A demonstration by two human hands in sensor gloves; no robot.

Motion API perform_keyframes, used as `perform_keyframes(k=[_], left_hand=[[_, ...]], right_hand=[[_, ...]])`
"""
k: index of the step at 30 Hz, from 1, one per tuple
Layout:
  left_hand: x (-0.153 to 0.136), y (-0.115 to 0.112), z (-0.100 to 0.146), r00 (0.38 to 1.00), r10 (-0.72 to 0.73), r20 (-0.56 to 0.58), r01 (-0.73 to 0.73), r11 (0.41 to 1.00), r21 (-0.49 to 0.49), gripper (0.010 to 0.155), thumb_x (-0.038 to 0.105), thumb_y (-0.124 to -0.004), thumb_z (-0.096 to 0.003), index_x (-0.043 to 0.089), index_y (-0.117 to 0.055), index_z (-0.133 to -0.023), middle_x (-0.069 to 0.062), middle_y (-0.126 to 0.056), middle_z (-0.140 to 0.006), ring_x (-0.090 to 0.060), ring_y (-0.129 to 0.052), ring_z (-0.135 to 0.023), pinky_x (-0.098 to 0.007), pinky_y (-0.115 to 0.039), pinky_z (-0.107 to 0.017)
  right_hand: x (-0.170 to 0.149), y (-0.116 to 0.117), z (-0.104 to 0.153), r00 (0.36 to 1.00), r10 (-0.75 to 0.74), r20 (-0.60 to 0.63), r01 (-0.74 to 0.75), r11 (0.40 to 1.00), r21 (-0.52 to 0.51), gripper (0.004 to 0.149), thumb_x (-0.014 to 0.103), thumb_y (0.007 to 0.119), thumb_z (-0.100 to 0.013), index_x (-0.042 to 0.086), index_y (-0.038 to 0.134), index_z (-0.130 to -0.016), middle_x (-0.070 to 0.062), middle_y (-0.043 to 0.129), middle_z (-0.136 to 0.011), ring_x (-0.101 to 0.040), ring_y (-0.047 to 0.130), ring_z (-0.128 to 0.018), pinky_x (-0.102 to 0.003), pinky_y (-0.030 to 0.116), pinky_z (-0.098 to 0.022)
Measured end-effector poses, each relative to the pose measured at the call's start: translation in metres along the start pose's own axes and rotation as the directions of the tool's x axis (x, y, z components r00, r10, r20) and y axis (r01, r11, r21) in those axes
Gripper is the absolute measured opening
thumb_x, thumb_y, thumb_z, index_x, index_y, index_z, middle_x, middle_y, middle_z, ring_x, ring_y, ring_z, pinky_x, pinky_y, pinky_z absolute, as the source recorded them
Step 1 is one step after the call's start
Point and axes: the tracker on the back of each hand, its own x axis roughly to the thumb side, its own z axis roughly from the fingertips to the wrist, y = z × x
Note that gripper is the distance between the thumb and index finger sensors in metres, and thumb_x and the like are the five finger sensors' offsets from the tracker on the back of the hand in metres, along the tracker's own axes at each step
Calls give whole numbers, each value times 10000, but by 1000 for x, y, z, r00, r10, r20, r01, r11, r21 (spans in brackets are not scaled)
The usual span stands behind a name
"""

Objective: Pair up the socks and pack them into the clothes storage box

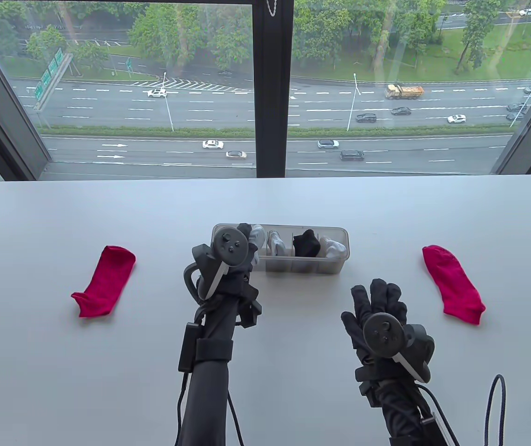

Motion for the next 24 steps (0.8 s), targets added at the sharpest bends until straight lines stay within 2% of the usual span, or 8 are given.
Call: perform_keyframes(k=[3,7,13,15,17,19,21,24], left_hand=[[-3,-14,-16,998,0,-57,0,1000,7,537,363,-694,-547,333,-543,-1062,-89,-753,-1035,-368,-686,-1010,-609,-570,-753],[-1,-20,-23,999,3,-47,3,992,129,538,374,-711,-539,289,-582,-1055,-84,-806,-1002,-348,-712,-998,-587,-578,-764],[0,-48,-31,984,-176,-32,177,984,7,540,353,-725,-530,268,-619,-1053,-94,-793,-1033,-361,-662,-1035,-596,-559,-765],[-3,-57,-32,976,-216,-7,216,975,-51,536,378,-676,-537,262,-622,-1058,-75,-703,-1106,-358,-511,-1106,-615,-446,-798],[-8,-63,-35,987,-157,45,162,974,-157,540,399,-614,-547,256,-595,-1068,-45,-542,-1186,-340,-311,-1151,-626,-305,-812],[-16,-58,-37,997,-60,54,71,972,-225,573,420,-607,-541,252,-552,-1086,-35,-424,-1215,-298,-170,-1157,-618,-181,-807],[-26,-45,-39,998,-47,35,55,963,-263,603,442,-588,-542,319,-450,-1115,19,-258,-1238,-221,-21,-1148,-585,-41,-799],[-58,-11,-44,989,-102,-112,71,965,-251,655,464,-599,-538,407,-300,-1118,97,-85,-1230,-143,116,-1125,-539,73,-790]], right_hand=[[4,3,-3,1000,26,8,-26,999,36,650,478,629,-582,217,388,-1127,-198,172,-1194,-436,109,-1050,-629,273,-758],[5,5,-5,995,91,32,-92,996,24,642,496,622,-579,254,391,-1126,-160,182,-1209,-407,125,-1073,-621,276,-770],[3,6,-4,997,77,20,-77,996,33,636,487,627,-576,247,405,-1122,-166,188,-1206,-415,131,-1069,-622,285,-768],[2,6,-4,997,77,23,-78,996,35,636,484,629,-576,242,409,-1122,-171,187,-1203,-420,130,-1066,-622,287,-767],[2,6,-4,996,80,31,-81,996,39,634,484,629,-576,243,412,-1121,-172,184,-1203,-419,127,-1065,-620,289,-769],[3,7,-4,995,85,52,-87,995,42,635,484,630,-574,251,407,-1121,-159,174,-1204,-411,115,-1067,-619,286,-771],[4,6,-4,993,97,66,-100,994,45,635,484,630,-574,254,404,-1121,-155,168,-1204,-408,107,-1066,-616,283,-773],[5,5,-3,992,97,75,-100,994,35,635,484,630,-572,254,406,-1120,-150,167,-1203,-405,100,-1064,-616,281,-772]])
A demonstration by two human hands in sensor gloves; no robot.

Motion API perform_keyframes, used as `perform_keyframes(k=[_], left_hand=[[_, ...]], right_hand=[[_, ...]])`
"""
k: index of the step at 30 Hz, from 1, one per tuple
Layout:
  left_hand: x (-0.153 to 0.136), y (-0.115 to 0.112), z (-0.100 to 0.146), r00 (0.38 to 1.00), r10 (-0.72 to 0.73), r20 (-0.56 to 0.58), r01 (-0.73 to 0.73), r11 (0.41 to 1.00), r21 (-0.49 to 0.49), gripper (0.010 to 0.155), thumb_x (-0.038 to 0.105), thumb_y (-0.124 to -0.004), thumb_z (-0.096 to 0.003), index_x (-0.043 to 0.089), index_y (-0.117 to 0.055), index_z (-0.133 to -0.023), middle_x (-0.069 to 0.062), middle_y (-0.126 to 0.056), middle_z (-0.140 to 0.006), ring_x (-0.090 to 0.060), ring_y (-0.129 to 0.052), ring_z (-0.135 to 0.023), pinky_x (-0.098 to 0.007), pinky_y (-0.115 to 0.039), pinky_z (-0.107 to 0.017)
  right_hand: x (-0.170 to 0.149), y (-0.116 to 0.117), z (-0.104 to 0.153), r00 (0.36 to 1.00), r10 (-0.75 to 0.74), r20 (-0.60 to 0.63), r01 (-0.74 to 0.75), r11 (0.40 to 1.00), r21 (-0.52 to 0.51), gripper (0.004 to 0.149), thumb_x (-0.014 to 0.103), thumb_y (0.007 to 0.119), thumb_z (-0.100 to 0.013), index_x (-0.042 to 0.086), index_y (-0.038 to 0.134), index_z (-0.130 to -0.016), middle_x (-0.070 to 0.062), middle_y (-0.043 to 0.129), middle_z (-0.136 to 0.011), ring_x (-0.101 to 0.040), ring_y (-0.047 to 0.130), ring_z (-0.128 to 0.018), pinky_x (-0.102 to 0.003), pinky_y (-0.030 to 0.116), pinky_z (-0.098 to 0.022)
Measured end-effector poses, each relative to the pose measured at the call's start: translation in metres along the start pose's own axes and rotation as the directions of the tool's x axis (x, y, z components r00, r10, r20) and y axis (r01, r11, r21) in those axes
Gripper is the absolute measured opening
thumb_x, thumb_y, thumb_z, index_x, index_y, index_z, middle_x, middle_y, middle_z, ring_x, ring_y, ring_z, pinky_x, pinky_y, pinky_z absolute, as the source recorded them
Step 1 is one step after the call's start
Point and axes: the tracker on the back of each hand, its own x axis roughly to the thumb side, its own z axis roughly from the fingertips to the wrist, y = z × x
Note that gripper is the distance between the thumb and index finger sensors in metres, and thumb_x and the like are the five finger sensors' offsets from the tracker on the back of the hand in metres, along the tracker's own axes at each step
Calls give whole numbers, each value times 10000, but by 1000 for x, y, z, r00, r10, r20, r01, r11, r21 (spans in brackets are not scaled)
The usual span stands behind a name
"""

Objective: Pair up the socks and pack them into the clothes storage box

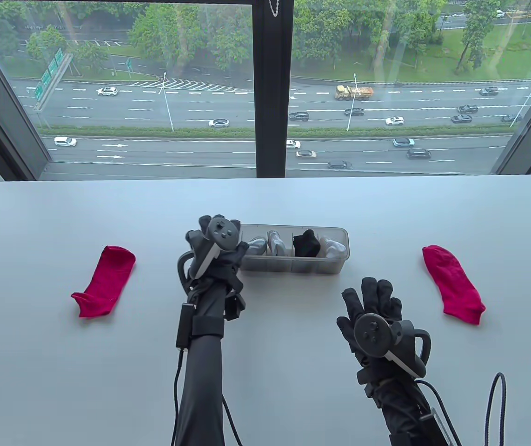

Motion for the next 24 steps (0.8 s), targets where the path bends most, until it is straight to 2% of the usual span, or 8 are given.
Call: perform_keyframes(k=[2,6,9,13,17,20,22,24], left_hand=[[-39,23,0,997,-17,-81,18,1000,7,677,471,-609,-536,417,-263,-1115,94,-51,-1221,-156,134,-1115,-538,78,-783],[-114,44,8,967,-39,-250,31,999,-39,719,486,-630,-528,448,-186,-1093,119,38,-1190,-154,164,-1102,-532,66,-797],[-169,44,18,944,26,-329,-52,996,-72,745,496,-658,-517,446,-181,-1087,122,35,-1187,-163,146,-1108,-537,33,-808],[-225,34,29,878,2,-478,-131,963,-237,806,531,-675,-501,428,-109,-1066,90,39,-1187,-203,115,-1116,-551,12,-806],[-249,17,35,851,-27,-525,-161,937,-310,805,482,-701,-511,383,-144,-1083,13,-29,-1201,-266,7,-1140,-570,-10,-798],[-249,6,37,856,-104,-506,-61,952,-300,739,380,-722,-520,342,-252,-1089,6,-102,-1184,-309,-167,-1115,-575,-97,-821],[-241,6,39,881,-109,-461,16,979,-201,630,321,-740,-522,282,-421,-1064,-111,-326,-1131,-358,-404,-1011,-583,-231,-830],[-231,6,42,894,-152,-422,98,984,-146,453,268,-726,-529,209,-625,-966,-156,-605,-994,-351,-670,-855,-616,-415,-805]], right_hand=[[0,0,0,1000,-6,2,6,1000,1,634,482,630,-573,254,407,-1120,-153,166,-1202,-406,98,-1064,-615,278,-773],[1,1,0,1000,3,7,-3,1000,14,631,480,632,-571,256,412,-1118,-148,164,-1203,-405,96,-1063,-616,277,-773],[-1,2,1,1000,-1,7,1,1000,21,631,474,637,-570,250,418,-1117,-151,164,-1201,-410,98,-1059,-617,282,-770],[-1,2,2,1000,-8,10,8,1000,30,627,468,639,-569,244,427,-1115,-156,166,-1199,-411,100,-1057,-616,285,-769],[0,4,2,1000,-2,12,2,999,52,625,468,639,-569,244,430,-1114,-160,170,-1198,-414,105,-1056,-612,288,-771],[-1,5,2,1000,-1,-1,1,999,53,625,464,643,-567,239,437,-1113,-165,175,-1197,-419,116,-1056,-618,300,-767],[-2,5,2,1000,-4,-4,4,998,58,623,464,641,-569,239,437,-1113,-165,177,-1198,-421,118,-1056,-618,303,-767],[-2,5,2,1000,-12,-5,12,998,60,620,465,640,-569,240,440,-1112,-167,179,-1197,-424,123,-1056,-621,307,-765]])
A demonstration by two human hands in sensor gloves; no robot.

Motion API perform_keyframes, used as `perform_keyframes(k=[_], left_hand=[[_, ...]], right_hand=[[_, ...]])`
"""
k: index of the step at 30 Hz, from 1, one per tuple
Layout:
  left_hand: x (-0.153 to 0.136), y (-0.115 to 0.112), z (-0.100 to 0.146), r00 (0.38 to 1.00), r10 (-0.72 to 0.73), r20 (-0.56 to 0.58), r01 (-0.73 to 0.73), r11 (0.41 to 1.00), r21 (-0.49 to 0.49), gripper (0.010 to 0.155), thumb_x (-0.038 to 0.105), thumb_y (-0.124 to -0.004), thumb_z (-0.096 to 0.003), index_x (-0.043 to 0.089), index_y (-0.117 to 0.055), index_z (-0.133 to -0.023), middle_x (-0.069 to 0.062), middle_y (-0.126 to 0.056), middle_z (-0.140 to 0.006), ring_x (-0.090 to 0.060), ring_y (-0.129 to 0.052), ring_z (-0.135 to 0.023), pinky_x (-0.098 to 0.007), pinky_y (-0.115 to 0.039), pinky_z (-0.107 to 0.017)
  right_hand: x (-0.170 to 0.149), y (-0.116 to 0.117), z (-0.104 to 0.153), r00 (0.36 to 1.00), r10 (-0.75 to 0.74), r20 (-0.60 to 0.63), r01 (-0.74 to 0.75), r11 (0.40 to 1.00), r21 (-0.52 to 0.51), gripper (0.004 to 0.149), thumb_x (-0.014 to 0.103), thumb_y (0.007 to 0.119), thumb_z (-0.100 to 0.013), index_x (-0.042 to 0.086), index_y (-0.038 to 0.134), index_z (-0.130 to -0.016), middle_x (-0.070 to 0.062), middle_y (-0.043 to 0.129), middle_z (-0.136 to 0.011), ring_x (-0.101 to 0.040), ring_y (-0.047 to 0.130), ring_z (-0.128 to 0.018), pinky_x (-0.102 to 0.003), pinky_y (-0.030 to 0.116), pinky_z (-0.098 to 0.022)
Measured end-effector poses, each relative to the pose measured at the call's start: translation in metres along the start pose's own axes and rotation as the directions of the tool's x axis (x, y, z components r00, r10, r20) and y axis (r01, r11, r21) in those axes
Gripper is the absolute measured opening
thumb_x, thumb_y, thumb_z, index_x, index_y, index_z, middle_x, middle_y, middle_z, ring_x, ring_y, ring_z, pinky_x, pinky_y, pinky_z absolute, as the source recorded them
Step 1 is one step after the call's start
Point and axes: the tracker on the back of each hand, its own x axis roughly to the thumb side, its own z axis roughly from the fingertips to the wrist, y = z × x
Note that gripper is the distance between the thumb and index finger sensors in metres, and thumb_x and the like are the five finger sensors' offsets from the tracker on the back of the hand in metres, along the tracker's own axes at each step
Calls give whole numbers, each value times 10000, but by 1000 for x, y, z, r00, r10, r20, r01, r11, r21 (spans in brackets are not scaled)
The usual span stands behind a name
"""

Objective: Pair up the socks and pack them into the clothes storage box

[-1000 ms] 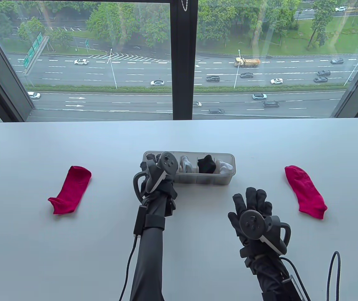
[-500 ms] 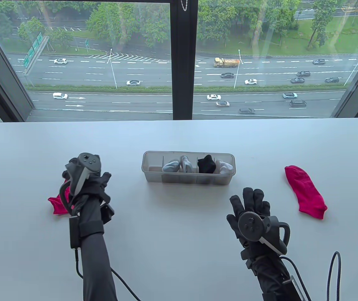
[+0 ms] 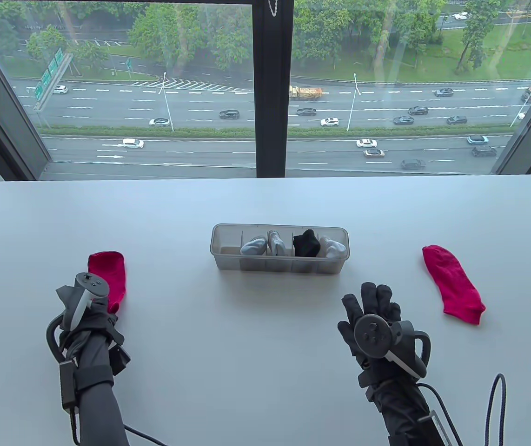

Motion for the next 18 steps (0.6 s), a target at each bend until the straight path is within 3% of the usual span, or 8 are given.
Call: perform_keyframes(k=[3,7,9,11,14,15,18], left_hand=[[15,-1,12,988,-9,152,16,999,-47,453,307,-727,-498,139,-712,-918,-183,-730,-913,-360,-782,-767,-631,-532,-754],[42,11,45,932,-37,361,30,999,25,492,329,-645,-444,115,-646,-886,-214,-722,-970,-427,-815,-844,-646,-607,-713],[58,23,72,875,-25,484,-33,993,112,480,292,-635,-441,132,-617,-893,-207,-792,-915,-393,-905,-780,-619,-692,-671],[72,33,97,803,-4,596,-109,982,153,462,263,-632,-445,151,-632,-894,-169,-877,-778,-312,-977,-597,-580,-768,-596],[98,40,139,701,44,712,-144,986,81,456,283,-613,-452,175,-656,-893,-161,-880,-695,-275,-935,-478,-568,-758,-563],[112,39,155,640,56,766,-137,990,42,455,296,-613,-450,176,-680,-884,-158,-899,-651,-263,-935,-428,-560,-771,-535],[141,29,192,539,68,840,-94,995,-20,473,338,-630,-454,165,-685,-890,-137,-917,-556,-232,-916,-332,-536,-791,-474]], right_hand=[[3,2,1,1000,-23,15,22,1000,19,620,463,642,-568,237,444,-1111,-172,184,-1197,-431,132,-1055,-618,311,-767],[11,3,2,997,-65,47,63,997,45,643,471,655,-563,247,414,-1116,-180,191,-1196,-451,156,-1056,-622,319,-768],[18,4,3,992,-107,73,102,992,68,663,474,670,-558,240,404,-1118,-196,209,-1196,-471,207,-1058,-629,345,-765],[25,4,4,984,-148,94,140,986,91,706,485,682,-550,238,352,-1124,-206,180,-1197,-474,208,-1060,-631,347,-767],[39,1,6,966,-223,127,209,971,112,781,510,697,-535,251,260,-1127,-198,139,-1199,-462,178,-1071,-633,329,-776],[44,-2,7,956,-255,144,239,964,119,803,519,700,-530,253,232,-1126,-200,124,-1197,-463,170,-1070,-633,324,-778],[57,-11,13,916,-351,194,330,935,131,863,534,716,-516,251,171,-1122,-199,84,-1194,-464,150,-1073,-635,309,-783]])
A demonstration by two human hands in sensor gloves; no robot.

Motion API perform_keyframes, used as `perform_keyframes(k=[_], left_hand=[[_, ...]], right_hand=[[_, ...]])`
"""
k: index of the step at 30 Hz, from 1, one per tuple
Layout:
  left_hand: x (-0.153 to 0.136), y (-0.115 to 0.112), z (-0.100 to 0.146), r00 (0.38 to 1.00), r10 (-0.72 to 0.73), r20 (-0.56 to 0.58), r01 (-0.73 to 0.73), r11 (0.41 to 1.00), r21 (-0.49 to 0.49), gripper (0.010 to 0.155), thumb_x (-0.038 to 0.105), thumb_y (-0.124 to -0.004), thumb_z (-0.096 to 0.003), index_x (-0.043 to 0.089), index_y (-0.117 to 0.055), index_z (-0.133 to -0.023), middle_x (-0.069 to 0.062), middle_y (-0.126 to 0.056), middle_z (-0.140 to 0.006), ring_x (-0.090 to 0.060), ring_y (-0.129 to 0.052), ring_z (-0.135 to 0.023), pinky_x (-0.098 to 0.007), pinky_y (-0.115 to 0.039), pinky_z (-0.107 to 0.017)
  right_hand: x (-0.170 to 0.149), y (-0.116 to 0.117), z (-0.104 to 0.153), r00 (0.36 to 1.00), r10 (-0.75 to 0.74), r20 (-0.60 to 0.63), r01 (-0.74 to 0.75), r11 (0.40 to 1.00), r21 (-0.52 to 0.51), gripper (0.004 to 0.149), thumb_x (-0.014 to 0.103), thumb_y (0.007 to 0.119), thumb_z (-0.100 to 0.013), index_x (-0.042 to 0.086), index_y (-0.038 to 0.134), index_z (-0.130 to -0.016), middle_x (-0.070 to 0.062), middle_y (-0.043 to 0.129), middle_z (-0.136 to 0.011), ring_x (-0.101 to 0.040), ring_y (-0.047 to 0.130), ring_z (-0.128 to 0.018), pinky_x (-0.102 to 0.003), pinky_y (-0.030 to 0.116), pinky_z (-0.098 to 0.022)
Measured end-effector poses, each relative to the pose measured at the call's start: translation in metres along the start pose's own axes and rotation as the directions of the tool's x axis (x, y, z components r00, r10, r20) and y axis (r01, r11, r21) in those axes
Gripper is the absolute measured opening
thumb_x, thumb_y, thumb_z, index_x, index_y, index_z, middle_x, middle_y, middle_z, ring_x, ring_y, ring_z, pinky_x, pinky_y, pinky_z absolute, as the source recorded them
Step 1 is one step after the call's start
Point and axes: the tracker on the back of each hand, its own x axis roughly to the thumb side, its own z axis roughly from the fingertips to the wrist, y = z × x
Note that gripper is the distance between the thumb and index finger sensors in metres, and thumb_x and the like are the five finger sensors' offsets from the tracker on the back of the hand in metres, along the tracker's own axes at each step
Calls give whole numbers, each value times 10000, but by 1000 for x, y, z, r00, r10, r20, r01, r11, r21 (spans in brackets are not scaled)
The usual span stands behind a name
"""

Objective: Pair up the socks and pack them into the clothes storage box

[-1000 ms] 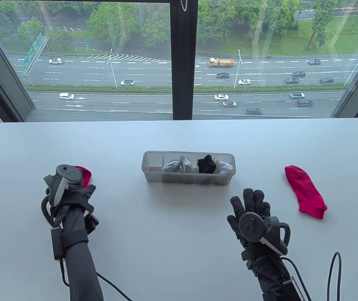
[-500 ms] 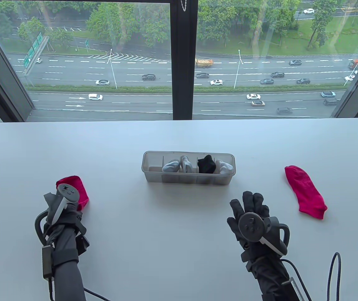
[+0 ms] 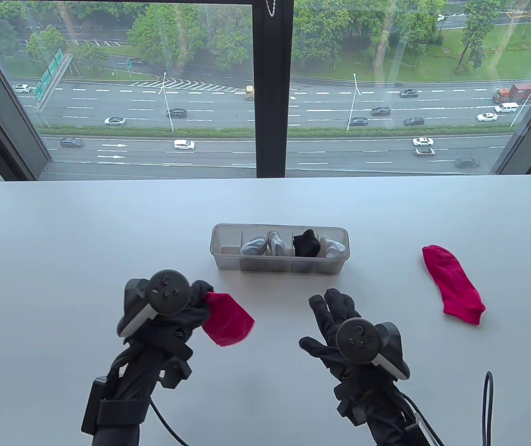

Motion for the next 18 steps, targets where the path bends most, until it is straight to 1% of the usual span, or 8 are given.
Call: perform_keyframes(k=[6,7,8,9,10,11,14,18], left_hand=[[83,-50,0,957,60,283,-64,998,8,429,446,-756,-454,167,-755,-781,-71,-948,-436,-183,-922,-230,-490,-845,-395],[92,-59,1,946,102,307,-102,995,-16,428,440,-761,-458,165,-753,-785,-72,-948,-446,-185,-929,-242,-493,-844,-407],[96,-64,1,940,128,316,-125,992,-30,426,425,-764,-467,160,-740,-800,-84,-942,-478,-199,-941,-282,-504,-835,-440],[98,-71,2,944,140,298,-147,989,-1,422,391,-771,-477,148,-721,-818,-126,-916,-523,-250,-941,-351,-543,-796,-497],[96,-74,3,961,108,256,-126,990,58,423,385,-761,-485,170,-690,-843,-105,-913,-584,-248,-953,-414,-544,-789,-535],[93,-78,2,968,78,239,-111,985,131,432,353,-758,-494,167,-661,-872,-120,-907,-651,-273,-960,-484,-562,-769,-569],[79,-79,2,995,10,101,-28,984,178,453,285,-731,-513,208,-611,-943,-122,-867,-842,-310,-953,-652,-584,-728,-638],[53,-81,-3,992,126,18,-127,983,131,441,323,-750,-502,183,-693,-917,-122,-939,-766,-299,-1000,-570,-568,-773,-591]], right_hand=[[14,-1,2,975,-188,120,173,977,121,987,485,803,-484,301,50,-1094,-164,9,-1186,-462,105,-1075,-644,274,-788],[14,0,2,970,-207,125,190,972,135,974,454,816,-491,302,69,-1097,-155,46,-1197,-463,152,-1085,-648,299,-786],[13,0,2,968,-219,121,203,970,133,932,420,825,-495,303,135,-1111,-121,235,-1227,-448,278,-1104,-644,353,-787],[9,0,1,967,-234,103,221,968,118,836,380,836,-491,285,290,-1116,-76,565,-1168,-399,539,-1081,-641,457,-771],[6,0,1,970,-233,72,226,970,95,672,354,833,-503,227,498,-1072,-23,856,-922,-284,835,-904,-595,581,-744],[1,2,0,973,-228,35,225,972,66,531,358,826,-506,210,653,-985,1,948,-743,-223,955,-712,-535,660,-713],[-7,7,-4,977,-212,-12,213,975,65,415,396,793,-524,213,742,-892,21,973,-630,-185,981,-610,-516,693,-686],[-7,18,-9,979,-200,-37,203,963,178,415,393,812,-504,201,769,-869,24,997,-611,-185,1003,-595,-512,709,-673]])
